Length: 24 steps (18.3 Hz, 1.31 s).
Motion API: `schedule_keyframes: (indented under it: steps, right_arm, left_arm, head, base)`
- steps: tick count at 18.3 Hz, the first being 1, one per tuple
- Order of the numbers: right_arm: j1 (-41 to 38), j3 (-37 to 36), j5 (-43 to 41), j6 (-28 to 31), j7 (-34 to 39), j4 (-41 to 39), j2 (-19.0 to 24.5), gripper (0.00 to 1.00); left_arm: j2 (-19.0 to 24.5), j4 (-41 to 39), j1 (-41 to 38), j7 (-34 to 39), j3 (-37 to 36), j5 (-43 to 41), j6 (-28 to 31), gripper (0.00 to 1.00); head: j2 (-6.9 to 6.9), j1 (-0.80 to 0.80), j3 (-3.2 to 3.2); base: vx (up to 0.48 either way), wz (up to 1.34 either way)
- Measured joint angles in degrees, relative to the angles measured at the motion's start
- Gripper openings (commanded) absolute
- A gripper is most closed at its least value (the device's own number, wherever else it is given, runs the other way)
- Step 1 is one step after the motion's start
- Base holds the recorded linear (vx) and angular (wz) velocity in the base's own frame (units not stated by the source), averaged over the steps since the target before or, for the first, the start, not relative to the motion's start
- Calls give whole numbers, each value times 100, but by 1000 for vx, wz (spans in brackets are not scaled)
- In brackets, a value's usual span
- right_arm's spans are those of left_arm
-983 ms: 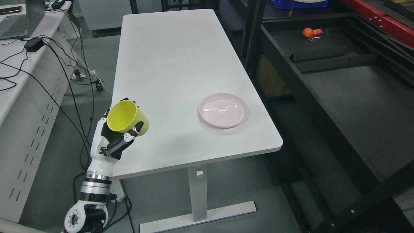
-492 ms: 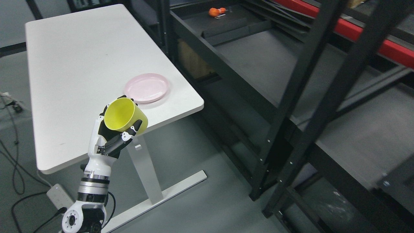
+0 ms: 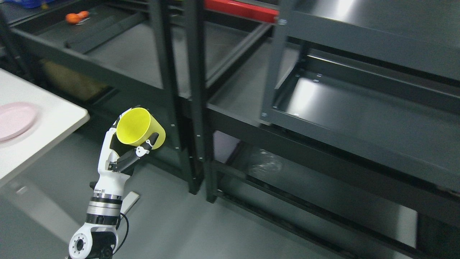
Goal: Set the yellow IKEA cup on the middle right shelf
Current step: 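Turn toward the shelving unit holding the cup in the left hand, then raise the left hand with the cup up toward the upper shelf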
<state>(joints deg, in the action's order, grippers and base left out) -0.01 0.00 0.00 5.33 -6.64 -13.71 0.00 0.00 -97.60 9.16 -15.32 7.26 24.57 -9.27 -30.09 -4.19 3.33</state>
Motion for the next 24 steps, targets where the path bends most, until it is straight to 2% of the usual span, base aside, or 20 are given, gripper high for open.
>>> schedule_keyframes:
  steps: [9, 17, 19, 24]
  right_arm:
    - [-3, 0, 0, 0, 0, 0, 0, 99]
    - [6, 0, 0, 0, 0, -1, 0, 99]
    - [1, 0, 0, 0, 0, -1, 0, 99]
    - [1, 0, 0, 0, 0, -1, 0, 99]
  left_arm:
    - [0, -30, -6, -5, -23, -1, 12, 1]
    - [0, -47, 40, 10, -88, 1, 4, 2]
    - [1, -55, 57, 7, -225, 2, -20, 2]
    - [1, -113, 291, -10, -1081, 1, -105, 2]
  head:
    - [3, 0, 0]
    - [3, 0, 0]
    - [3, 0, 0]
    - [3, 0, 0]
  base:
    - [-120, -997]
    - [55, 83]
    - [71, -139]
    - [111, -255]
